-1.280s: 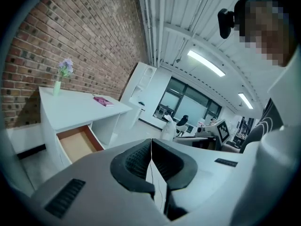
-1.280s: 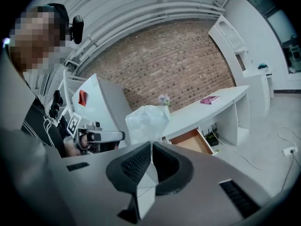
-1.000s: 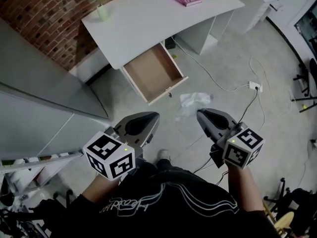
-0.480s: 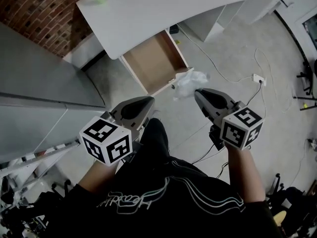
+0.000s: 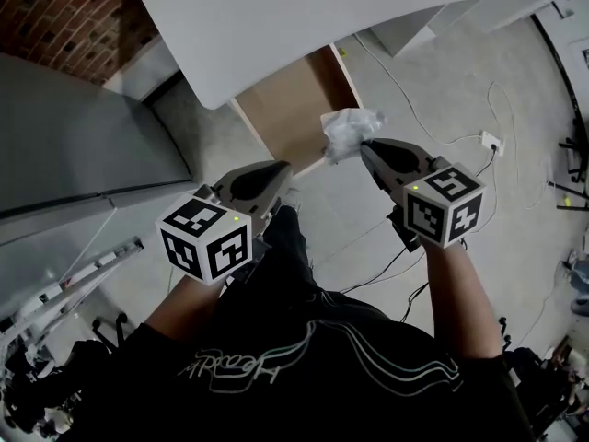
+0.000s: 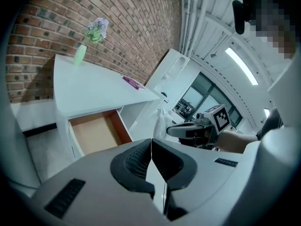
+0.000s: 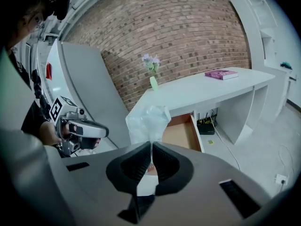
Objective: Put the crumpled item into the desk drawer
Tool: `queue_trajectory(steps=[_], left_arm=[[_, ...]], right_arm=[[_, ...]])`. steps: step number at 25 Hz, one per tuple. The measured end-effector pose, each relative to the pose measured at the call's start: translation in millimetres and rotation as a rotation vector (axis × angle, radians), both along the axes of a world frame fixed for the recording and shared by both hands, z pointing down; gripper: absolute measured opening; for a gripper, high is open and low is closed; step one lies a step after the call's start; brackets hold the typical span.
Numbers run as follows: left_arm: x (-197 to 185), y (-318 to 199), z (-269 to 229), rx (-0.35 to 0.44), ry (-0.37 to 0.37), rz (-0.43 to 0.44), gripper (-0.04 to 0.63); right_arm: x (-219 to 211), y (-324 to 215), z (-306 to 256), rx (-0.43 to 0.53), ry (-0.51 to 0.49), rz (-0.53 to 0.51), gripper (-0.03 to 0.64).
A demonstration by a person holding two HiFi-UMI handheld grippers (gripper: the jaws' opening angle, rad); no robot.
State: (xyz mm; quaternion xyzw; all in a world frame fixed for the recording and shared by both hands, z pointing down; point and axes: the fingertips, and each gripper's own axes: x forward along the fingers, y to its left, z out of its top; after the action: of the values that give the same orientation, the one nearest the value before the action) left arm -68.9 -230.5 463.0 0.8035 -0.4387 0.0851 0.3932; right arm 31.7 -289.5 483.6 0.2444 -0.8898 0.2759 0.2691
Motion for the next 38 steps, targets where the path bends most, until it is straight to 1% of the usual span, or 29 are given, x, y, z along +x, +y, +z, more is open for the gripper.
queue_trajectory(steps=[6,16,21,26,33,38], left_arm=[[-27.6,-30.9,31.9,-0.015,0.008,-0.033,0.023],[-45.9,-42.0,94.0,-0.089,0.003,-0.051,0.023],[-59.5,-42.3,120.9,-0.123,0.0,-0.063,0.023],[-72.2,-42.5,141.2,-0.145,0.002,-0.084,0.023],[-77.8,-39.6,164.1,-0.176,0.003,-0.106,0.023],[-85.2,-33.1,177.8,-0.201,0.0,-0.12,0.023]], right_arm=[[-28.4,-40.3,55.9,-0.027,0.088,-0.055,0.044],[-61.8,-77.0,157.8,-0.056,0.254,-0.175,0.044],[-78.1,-80.2,204.3,-0.087,0.339,-0.25,0.044],[-92.6,-79.4,244.3,-0.128,0.401,-0.335,0.046],[-94.1,-81.4,293.0,-0.206,0.491,-0.445,0.046],[-94.8,-92.1,316.7,-0.221,0.536,-0.484,0.046]])
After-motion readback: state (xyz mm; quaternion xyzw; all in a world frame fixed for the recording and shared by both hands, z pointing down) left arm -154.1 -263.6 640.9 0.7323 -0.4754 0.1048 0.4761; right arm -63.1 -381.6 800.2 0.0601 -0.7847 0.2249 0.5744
